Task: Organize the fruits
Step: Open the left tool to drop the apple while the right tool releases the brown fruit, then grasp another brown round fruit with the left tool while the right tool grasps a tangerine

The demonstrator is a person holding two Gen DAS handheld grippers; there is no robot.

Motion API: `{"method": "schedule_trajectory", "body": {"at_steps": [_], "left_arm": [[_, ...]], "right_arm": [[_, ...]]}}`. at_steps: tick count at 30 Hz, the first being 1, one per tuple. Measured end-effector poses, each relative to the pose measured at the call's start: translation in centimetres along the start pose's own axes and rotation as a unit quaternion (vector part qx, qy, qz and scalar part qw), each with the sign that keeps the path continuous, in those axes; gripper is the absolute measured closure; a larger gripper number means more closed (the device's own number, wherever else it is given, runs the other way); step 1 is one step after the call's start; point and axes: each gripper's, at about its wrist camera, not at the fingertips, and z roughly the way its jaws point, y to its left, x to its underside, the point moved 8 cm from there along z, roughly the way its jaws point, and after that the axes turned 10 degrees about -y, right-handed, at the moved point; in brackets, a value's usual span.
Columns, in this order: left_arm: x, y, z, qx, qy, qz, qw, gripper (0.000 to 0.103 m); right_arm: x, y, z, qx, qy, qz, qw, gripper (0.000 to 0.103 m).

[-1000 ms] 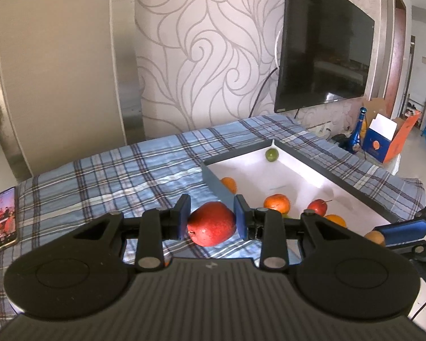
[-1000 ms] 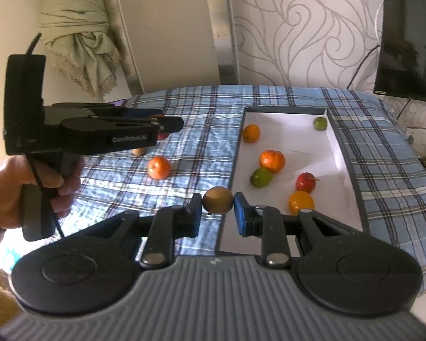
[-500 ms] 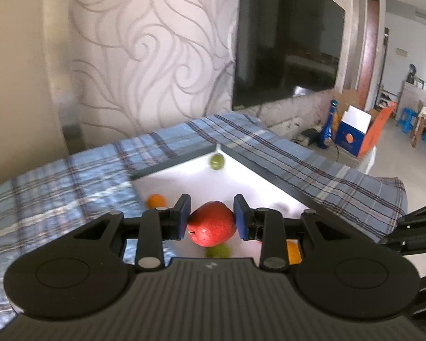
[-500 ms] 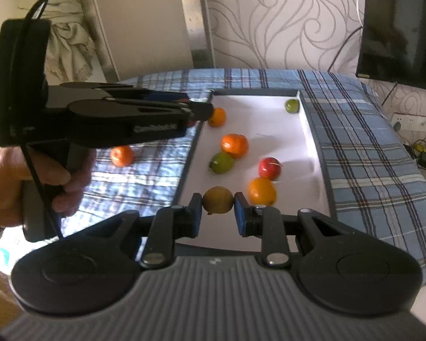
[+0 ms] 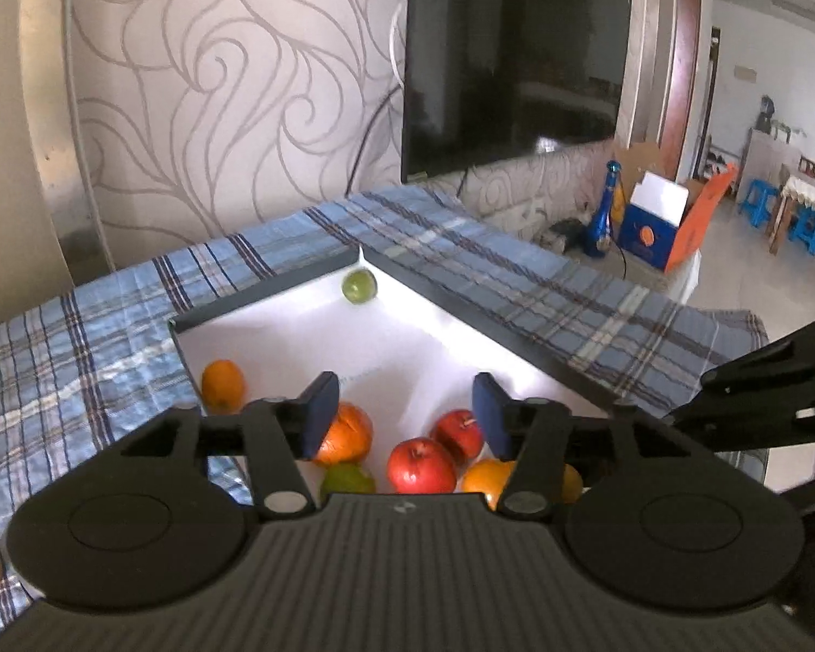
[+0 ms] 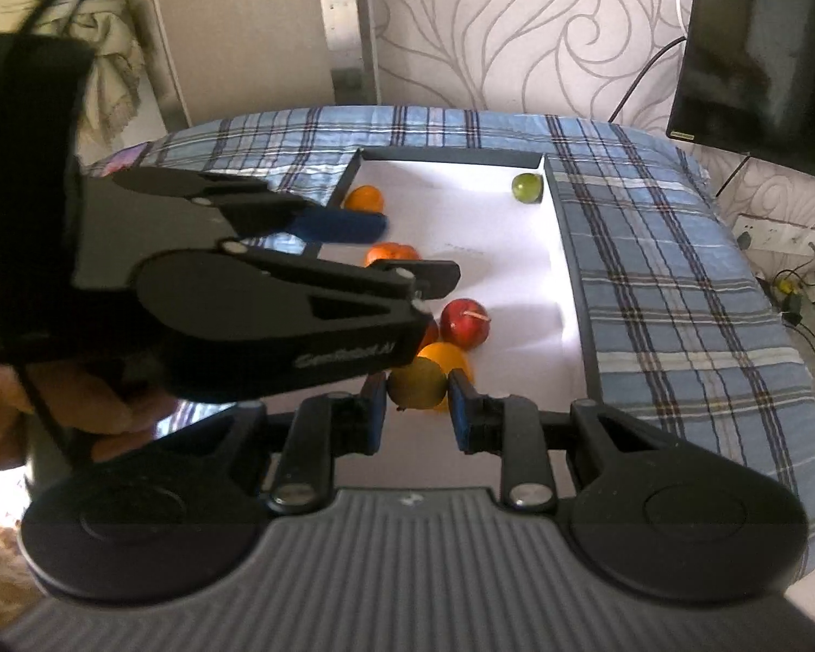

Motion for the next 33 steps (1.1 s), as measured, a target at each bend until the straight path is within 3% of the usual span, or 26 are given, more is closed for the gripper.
{"method": "schedule_trajectory", "body": {"at_steps": [3,5,7,17,25,29,33], "left_arm": [[-0.7,0.7,-0.8,-0.002,-0.014,-0.007,0.9999,0.042],[-1.0,1.4,-1.5,-0.010,-0.021,-0.007,0.9997,0.042],[-1.1,2.2,-2.1,-0.019,-0.027,-0.010,0.9994,0.042],[-0.5,10.3,-7.0,-0.107,-0.039,-0.061,0.9916,0.042],[3.1,18.8,-10.1,-0.207,-0.007,-0.095,0.9738,0.042],[5.4,21.6,-10.9,-0.230,0.015,-0.109,0.9670,0.042],[7.4,22.7,-10.9,-0.230,0.033,-0.110,0.9664,0.043]], "right_arm": [[-0.3,-0.2,0.3,0.003,-0.005,0.012,1.000,0.073],[-0.5,-0.1,0.4,0.012,-0.012,0.014,1.000,0.053],[-0.7,0.2,0.5,0.023,-0.021,0.006,1.000,0.048],[-2.9,3.3,0.4,0.007,-0.053,-0.010,0.999,0.048],[-3.7,9.2,2.4,-0.056,-0.041,-0.046,0.997,0.048],[-3.8,12.9,4.1,-0.096,-0.024,-0.077,0.992,0.048],[-3.4,15.6,6.4,-0.117,-0.003,-0.089,0.989,0.048]]}}
